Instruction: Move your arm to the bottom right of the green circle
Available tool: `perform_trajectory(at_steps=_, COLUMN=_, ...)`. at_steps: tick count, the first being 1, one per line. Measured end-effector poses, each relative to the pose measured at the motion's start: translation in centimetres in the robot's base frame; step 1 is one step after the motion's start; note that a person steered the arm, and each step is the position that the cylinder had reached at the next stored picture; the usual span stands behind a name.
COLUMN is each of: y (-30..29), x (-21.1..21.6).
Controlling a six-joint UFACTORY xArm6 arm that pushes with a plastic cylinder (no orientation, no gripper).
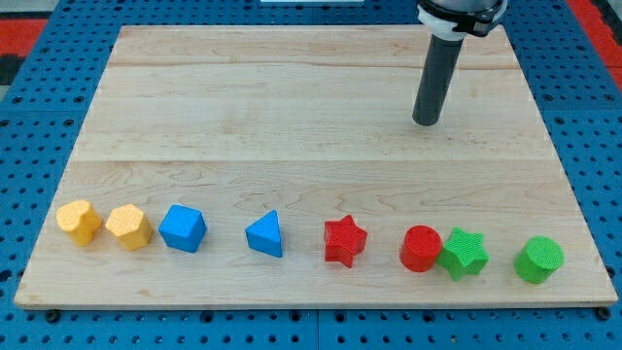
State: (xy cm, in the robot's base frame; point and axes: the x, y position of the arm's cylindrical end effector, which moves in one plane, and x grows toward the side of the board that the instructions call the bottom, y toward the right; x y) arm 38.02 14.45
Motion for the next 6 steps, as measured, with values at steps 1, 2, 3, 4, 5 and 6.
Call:
perform_trajectory(at_steps=1, y=2.6, x=2.2)
perform_trajectory(at_steps=2, y=7.4, x=6.0)
perform_trajectory(at_steps=3, y=12.9, x=10.9)
perform_trajectory(at_steps=4, y=18.2, x=15.7)
perform_trajectory(at_steps=5, y=20.0, x=18.9)
perform_trajectory(at_steps=6, y=19.9, x=23.2)
